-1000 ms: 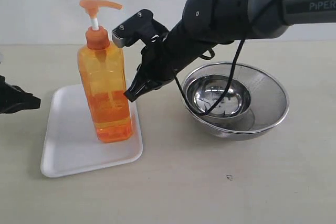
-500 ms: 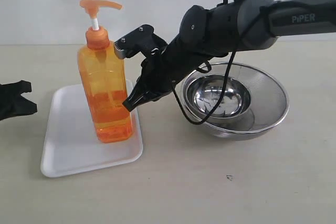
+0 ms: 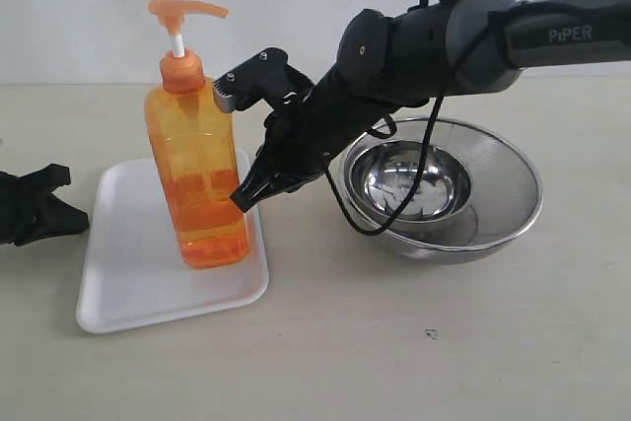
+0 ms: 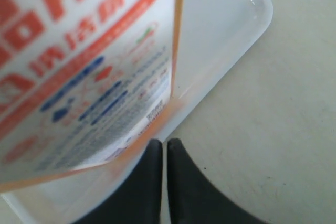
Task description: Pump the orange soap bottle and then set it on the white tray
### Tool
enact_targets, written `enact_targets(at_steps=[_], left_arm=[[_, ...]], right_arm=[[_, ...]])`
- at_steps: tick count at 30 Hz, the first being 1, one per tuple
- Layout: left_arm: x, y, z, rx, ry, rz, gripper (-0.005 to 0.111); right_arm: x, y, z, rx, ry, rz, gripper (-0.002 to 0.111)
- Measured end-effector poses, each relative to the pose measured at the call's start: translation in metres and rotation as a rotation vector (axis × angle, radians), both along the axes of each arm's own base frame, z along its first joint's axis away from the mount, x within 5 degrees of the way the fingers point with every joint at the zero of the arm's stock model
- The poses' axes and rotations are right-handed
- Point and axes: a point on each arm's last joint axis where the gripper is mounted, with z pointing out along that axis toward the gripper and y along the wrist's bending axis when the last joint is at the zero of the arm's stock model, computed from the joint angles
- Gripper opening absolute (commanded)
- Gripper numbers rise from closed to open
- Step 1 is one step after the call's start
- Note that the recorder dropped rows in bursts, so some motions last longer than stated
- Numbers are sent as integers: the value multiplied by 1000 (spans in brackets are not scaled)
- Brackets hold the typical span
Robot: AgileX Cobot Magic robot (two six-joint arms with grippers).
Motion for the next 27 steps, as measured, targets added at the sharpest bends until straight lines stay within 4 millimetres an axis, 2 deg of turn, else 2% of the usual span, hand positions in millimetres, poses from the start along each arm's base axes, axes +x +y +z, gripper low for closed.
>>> enact_targets(at_steps=[13, 21, 27], left_arm=[[1, 0, 0, 0, 0, 2, 5], [9, 4, 5, 19, -27, 1, 5], [9, 4, 1, 16, -17, 3, 5]], right_arm=[[-1, 0, 0, 2, 6, 2, 0], [-1, 0, 0, 5, 9, 0, 0], [0, 1, 0, 12, 6, -5, 0]])
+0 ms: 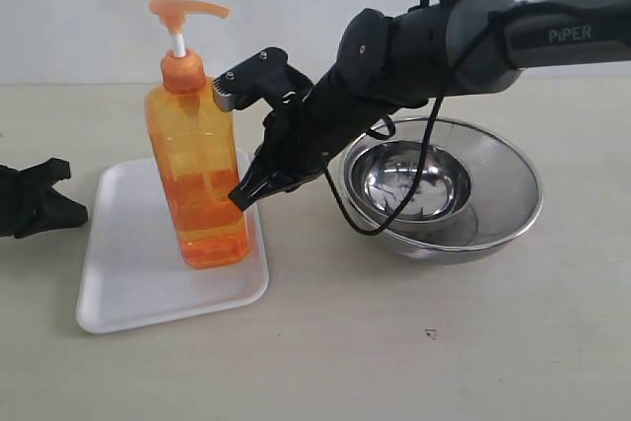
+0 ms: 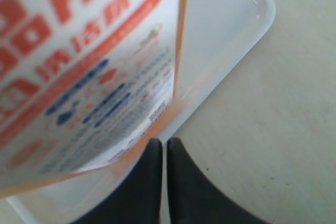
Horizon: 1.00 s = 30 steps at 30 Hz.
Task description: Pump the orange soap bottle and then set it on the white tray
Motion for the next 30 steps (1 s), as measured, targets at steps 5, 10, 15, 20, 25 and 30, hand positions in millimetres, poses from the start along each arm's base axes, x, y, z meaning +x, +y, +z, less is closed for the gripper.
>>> enact_targets(at_steps=[5, 10, 15, 20, 25, 30], left_arm=[[0, -1, 0, -8, -1, -5, 5], [0, -1, 0, -15, 5, 4, 5], [0, -1, 1, -21, 8, 7, 5], [0, -1, 1, -24, 8, 4, 5], [0, -1, 1, -24, 8, 4, 5], [-2, -2, 0, -26, 12, 4, 5]], right_arm=[[1, 2, 2, 40, 14, -31, 0], [2, 2, 2, 64, 29, -75, 0], [3, 2, 3, 93, 56, -135, 0], [9, -7, 0, 106, 89, -202, 0], [3, -32, 5, 124, 81, -252, 0], [-8, -28, 16, 227, 103, -172, 0]])
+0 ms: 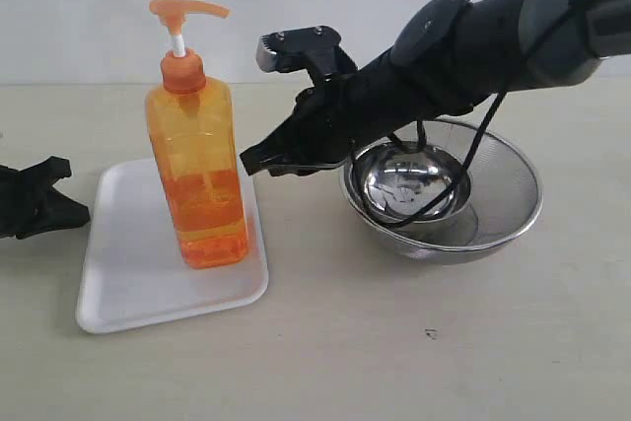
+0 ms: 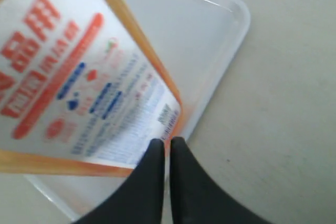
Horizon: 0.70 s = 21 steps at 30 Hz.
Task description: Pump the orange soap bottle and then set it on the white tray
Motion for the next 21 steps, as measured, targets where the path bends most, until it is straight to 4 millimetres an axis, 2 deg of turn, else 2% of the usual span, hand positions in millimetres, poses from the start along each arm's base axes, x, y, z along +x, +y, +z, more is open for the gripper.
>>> enact_targets(at_steps=[6, 12, 16, 21], left_arm=[[-7, -3, -4, -23, 23, 4, 5], [-7, -4, -4, -34, 24, 0, 5], [-8, -4, -4, -37, 27, 3, 5], [-8, -4, -4, -37, 27, 3, 5]], right_arm=[[-2, 6, 2, 75, 7, 37, 0], [6, -4, -14, 118, 74, 45, 0], [14, -12, -23, 207, 130, 67, 0], [15, -12, -26, 238, 139, 90, 0]])
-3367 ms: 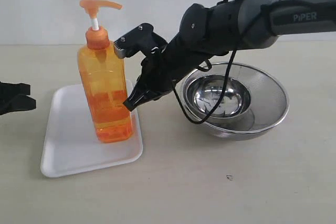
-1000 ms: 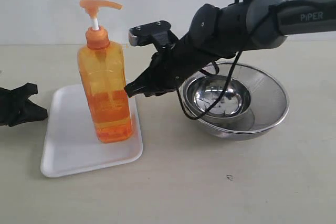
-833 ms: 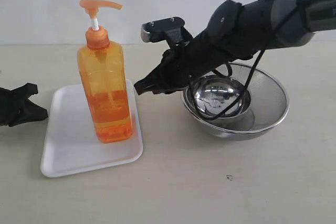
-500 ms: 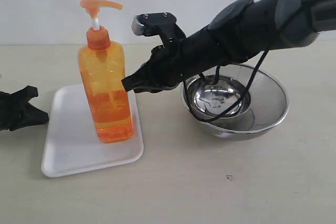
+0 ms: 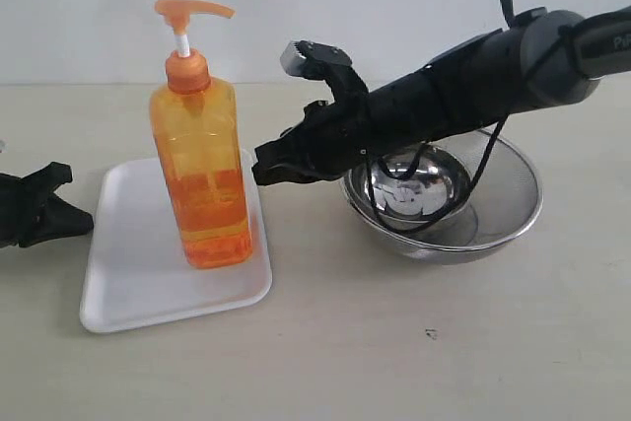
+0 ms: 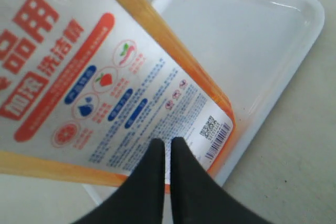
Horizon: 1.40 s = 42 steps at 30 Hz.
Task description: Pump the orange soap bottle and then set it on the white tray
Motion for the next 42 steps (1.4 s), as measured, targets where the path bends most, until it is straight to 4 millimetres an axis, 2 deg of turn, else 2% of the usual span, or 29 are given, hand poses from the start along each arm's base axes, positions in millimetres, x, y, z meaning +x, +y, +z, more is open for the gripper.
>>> enact_targets(at_steps=[15, 22, 30, 42], left_arm=[[3, 1, 1, 17, -37, 10, 5], [14, 5, 9, 22, -84, 18, 5], [20, -7, 11, 40, -94, -7, 5], [19, -6, 8, 67, -63, 6, 5]], right_arm=[[-2, 1, -1, 5, 3, 26, 0], [-4, 0, -4, -26, 14, 46, 0], [-4, 0, -4, -24, 24, 47, 0], [-5, 0, -4, -22, 25, 50, 0]])
